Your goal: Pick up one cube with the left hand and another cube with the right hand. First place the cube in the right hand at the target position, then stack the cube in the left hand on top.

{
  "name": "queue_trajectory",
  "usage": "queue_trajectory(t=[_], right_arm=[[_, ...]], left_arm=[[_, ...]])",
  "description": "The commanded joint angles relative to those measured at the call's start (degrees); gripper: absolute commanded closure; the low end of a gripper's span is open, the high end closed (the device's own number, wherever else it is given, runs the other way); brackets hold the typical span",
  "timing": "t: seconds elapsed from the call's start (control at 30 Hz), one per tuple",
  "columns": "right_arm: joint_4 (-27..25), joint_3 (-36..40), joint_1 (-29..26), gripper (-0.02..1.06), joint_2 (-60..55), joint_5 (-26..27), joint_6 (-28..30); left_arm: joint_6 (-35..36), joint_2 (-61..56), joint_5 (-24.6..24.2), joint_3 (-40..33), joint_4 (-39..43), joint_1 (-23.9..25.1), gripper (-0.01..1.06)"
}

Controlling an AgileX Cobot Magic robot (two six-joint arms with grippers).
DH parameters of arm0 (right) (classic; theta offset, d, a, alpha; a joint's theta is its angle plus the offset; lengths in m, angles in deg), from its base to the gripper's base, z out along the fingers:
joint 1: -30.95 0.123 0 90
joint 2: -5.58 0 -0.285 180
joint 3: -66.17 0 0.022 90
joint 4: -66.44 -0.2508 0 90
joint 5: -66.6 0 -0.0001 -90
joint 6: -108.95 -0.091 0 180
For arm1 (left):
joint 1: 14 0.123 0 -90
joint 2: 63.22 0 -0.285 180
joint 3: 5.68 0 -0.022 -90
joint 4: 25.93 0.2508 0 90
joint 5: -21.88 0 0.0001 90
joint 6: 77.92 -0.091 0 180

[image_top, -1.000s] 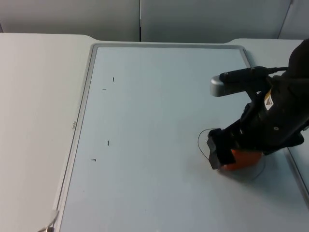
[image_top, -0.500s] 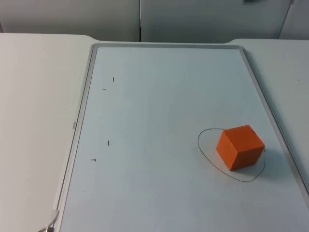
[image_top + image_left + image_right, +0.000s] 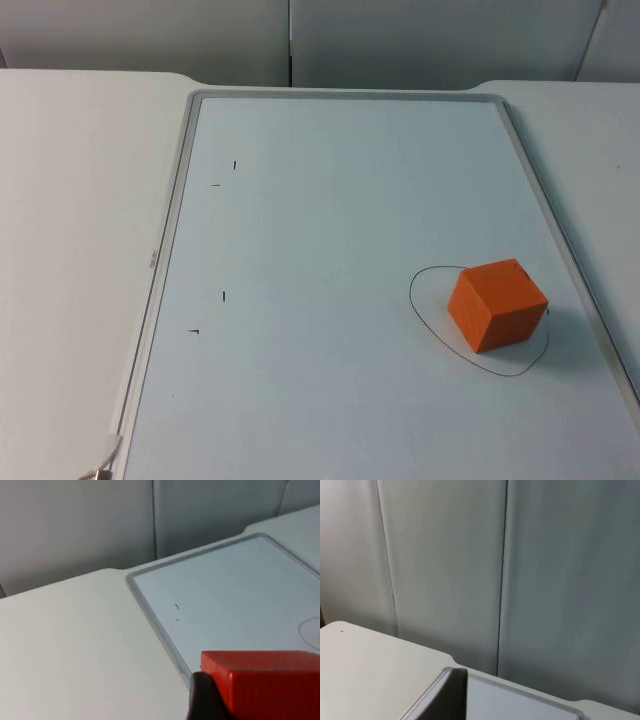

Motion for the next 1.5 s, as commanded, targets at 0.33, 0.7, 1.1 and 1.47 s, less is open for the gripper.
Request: queue_trajectory(t=[0.33,0.7,1.1,1.47], right_arm=[[-3.0,0.1,-0.2,0.0,-0.8,1.0,1.8],[-3.7,0.1,-0.2,0.0,-5.4,0.1,1.9],[-7.8,0.1,-0.2,0.0,-7.4,0.5,4.7],[-7.8,0.1,-0.2,0.0,-7.4,0.3,4.8]], left_arm=[[-53.2,27.0,6.5,-0.1,-53.5,-0.5,0.86],[-60.7,51.4,9.4,10.5,-58.1,-9.5,1.05],[-50.2,75.4,15.6,31.8,-49.0,-23.5,1.05],[-26.0,91.3,11.0,48.0,-19.5,-27.9,1.05]])
